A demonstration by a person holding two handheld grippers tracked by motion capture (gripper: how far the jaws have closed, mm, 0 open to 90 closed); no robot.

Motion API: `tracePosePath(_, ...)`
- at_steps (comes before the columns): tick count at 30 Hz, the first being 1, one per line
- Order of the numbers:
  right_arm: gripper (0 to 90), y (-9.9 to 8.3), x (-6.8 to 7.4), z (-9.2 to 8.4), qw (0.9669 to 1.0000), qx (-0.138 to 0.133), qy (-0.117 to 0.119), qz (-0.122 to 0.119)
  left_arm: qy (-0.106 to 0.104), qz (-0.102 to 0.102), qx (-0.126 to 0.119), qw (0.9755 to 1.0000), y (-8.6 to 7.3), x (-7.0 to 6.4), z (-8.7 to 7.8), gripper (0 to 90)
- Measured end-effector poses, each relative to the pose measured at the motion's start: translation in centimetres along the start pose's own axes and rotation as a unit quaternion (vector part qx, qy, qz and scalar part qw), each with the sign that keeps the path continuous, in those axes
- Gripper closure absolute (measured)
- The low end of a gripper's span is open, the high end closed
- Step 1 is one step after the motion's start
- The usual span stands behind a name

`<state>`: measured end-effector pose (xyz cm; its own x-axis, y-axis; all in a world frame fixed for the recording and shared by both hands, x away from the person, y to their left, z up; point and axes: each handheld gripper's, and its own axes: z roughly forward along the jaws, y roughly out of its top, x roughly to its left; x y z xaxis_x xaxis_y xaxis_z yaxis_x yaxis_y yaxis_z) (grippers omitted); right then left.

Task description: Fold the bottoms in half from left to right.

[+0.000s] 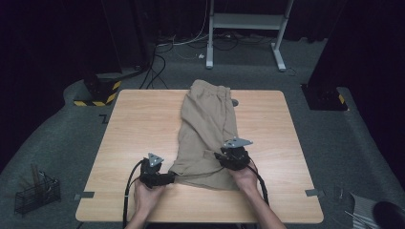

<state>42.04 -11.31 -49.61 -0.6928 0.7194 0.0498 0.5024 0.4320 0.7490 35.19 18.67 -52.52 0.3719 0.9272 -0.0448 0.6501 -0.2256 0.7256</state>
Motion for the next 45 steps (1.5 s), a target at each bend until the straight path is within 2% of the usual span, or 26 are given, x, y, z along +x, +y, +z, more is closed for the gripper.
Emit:
tracePosePath(3, 80.7, -0.2, 0.3, 0.6, 0.9997, 0.018, 0.008, -0.014, 0.001, 0.004, 0.000, 1.0000, 0.0, 0.1, 0.0, 16.3)
tracePosePath(6, 88.0, -1.1, 0.3, -0.4, 0.9995, 0.017, 0.012, -0.022, 0.002, 0.004, 0.000, 1.0000, 0.0, 0.0, 0.0, 16.3)
tracePosePath(13, 88.8, -5.0, -0.5, -4.8, 0.9997, 0.000, 0.009, -0.022, 0.004, 0.005, -0.001, 1.0000, -0.1, -0.1, 0.0, 15.8)
tracePosePath(18, 88.3, -6.6, -0.2, -5.0, 0.9996, 0.005, 0.018, -0.022, 0.001, 0.006, 0.000, 1.0000, -0.1, -0.3, 0.0, 15.6)
tracePosePath(24, 88.2, -6.7, 0.0, -5.2, 0.9995, -0.002, 0.013, -0.030, -0.011, 0.005, 0.011, 0.9999, -0.3, -0.2, -0.6, 15.3)
tracePosePath(30, 88.4, -6.6, -0.3, -5.7, 0.9995, -0.023, 0.000, -0.021, -0.010, 0.026, 0.013, 0.9995, -0.7, -0.6, -1.5, 15.1)
tracePosePath(34, 88.4, -6.8, -0.5, -5.7, 0.9996, -0.020, -0.004, -0.021, -0.032, 0.028, 0.012, 0.9990, -1.2, -0.7, -2.6, 14.6)
tracePosePath(37, 88.3, -7.0, -0.6, -5.5, 0.9995, -0.015, -0.017, -0.022, -0.031, 0.030, 0.006, 0.9991, -1.3, -0.5, -3.4, 14.6)
tracePosePath(39, 88.1, -7.0, -0.9, -5.5, 0.9997, -0.017, -0.014, -0.013, -0.032, 0.032, -0.001, 0.9990, -1.3, -0.3, -4.2, 14.6)
tracePosePath(45, 86.0, -6.9, -1.0, -5.6, 0.9995, -0.018, -0.018, -0.017, -0.036, 0.036, -0.011, 0.9987, -1.1, -0.1, -5.1, 14.7)
